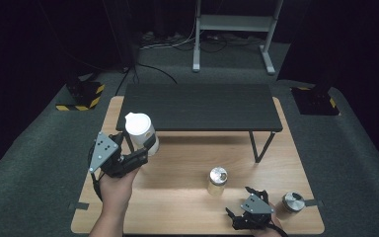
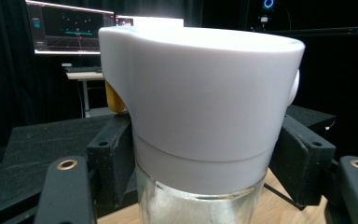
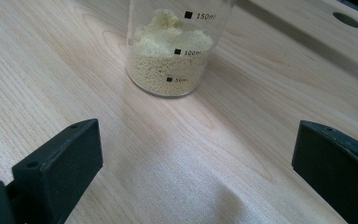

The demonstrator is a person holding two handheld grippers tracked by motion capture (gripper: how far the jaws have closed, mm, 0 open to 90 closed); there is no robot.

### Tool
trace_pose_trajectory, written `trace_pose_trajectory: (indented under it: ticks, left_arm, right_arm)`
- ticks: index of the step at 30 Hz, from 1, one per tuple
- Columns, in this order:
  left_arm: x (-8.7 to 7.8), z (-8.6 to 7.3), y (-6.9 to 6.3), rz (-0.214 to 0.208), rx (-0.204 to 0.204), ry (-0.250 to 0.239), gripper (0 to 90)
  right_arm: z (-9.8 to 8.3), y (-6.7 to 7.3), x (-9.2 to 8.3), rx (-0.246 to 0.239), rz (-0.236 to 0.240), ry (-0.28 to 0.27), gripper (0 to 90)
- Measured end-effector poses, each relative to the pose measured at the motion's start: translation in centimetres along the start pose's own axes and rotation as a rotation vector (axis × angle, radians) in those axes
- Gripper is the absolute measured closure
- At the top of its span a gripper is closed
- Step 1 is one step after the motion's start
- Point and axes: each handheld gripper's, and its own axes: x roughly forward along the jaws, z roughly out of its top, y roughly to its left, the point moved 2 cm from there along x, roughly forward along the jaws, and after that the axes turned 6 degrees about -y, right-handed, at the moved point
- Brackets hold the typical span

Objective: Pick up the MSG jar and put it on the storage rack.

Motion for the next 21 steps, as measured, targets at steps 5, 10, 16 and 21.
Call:
trace_pose_trajectory:
  ticks: [5, 10, 16, 21]
  left_arm:
    - [0.5, 0.5, 0.0, 0.000, 0.003, -0.005, 30.2]
    - [1.1, 0.9, 0.0, 0.001, -0.004, -0.016, 30.2]
    - [1.9, 1.2, 0.0, 0.000, -0.004, -0.022, 30.2]
    - [2.6, 1.2, -0.1, 0.000, -0.002, -0.019, 30.2]
  right_arm:
    - [0.0, 0.0, 0.0, -0.002, 0.001, 0.001, 0.7]
    - [0.0, 0.0, 0.0, -0.004, 0.002, -0.001, 0.7]
    - [0.0, 0.0, 0.0, -0.002, 0.003, 0.000, 0.7]
    - [0.0, 0.0, 0.0, -0.002, 0.006, 0.000, 0.7]
